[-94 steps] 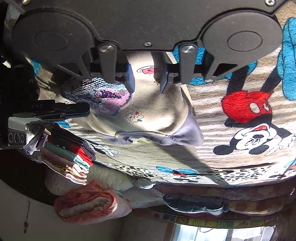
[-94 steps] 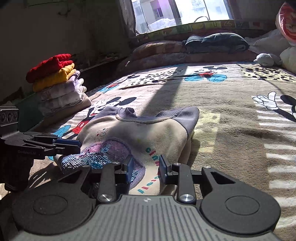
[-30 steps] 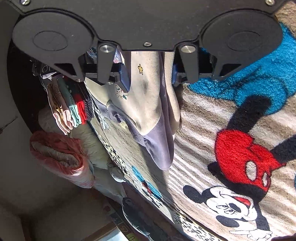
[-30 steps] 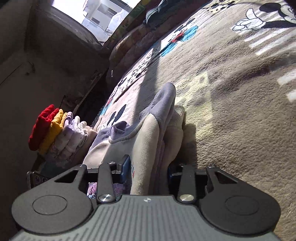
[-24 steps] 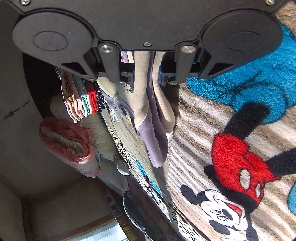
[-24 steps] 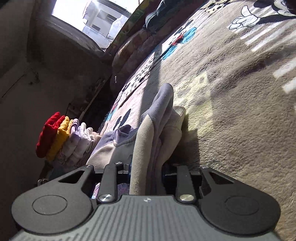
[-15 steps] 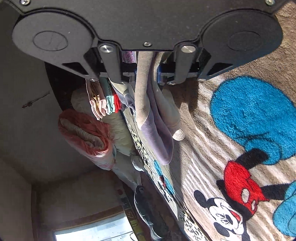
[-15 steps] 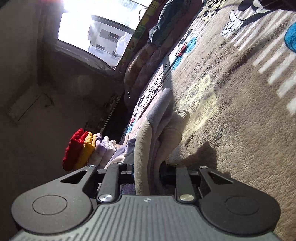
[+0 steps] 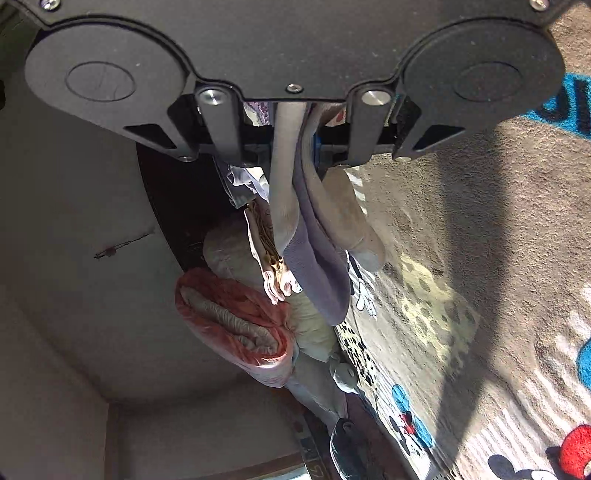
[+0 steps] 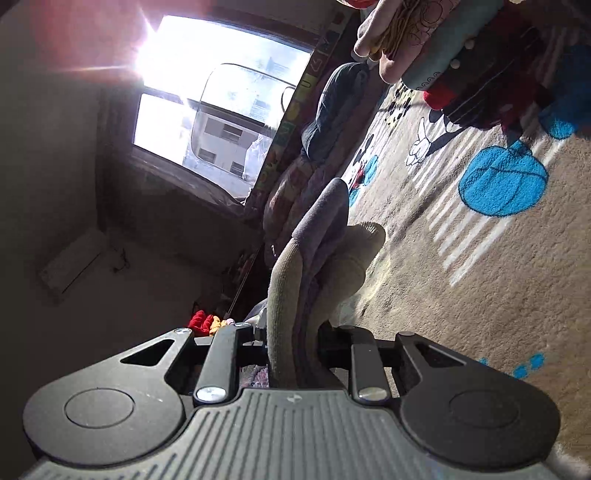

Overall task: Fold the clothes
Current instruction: 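Carry the folded sweatshirt with both tools to the stack of clothes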

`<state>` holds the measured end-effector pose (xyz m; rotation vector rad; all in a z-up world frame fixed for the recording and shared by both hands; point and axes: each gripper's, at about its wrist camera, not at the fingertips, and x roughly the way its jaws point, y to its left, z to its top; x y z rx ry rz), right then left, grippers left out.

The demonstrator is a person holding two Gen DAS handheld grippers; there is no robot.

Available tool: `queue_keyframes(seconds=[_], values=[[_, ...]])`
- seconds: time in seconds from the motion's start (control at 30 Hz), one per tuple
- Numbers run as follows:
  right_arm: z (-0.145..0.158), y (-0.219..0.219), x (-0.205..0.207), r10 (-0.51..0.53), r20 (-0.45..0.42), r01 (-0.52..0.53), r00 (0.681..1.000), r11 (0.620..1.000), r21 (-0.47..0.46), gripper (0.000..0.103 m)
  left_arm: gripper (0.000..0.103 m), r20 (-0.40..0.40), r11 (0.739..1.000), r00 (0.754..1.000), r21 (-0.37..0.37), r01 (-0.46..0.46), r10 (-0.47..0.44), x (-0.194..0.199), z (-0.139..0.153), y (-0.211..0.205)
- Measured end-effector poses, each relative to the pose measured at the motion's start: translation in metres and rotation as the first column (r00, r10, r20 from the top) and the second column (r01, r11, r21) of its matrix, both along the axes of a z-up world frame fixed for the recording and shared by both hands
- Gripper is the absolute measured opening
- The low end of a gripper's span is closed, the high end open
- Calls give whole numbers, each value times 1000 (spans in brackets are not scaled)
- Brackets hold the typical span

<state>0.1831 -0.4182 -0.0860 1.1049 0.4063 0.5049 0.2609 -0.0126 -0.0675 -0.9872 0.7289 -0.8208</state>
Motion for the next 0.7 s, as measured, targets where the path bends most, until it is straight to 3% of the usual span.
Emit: queue_keyframes(seconds=[0.17,0.43,0.7], values=[[37,-66,17,-87,73,88,994,996,-4,25,15,64,997,995,-19,73,-72,52,39,-69],[102,-173,80,-231,172,234,958,972,4,25,15,168,982,971,-58,180,-168,156,108,-182],[128,-248,149,-318,177,317,931,948,39,25,15,170,969,962,-89,232,-215,263,140,-265]])
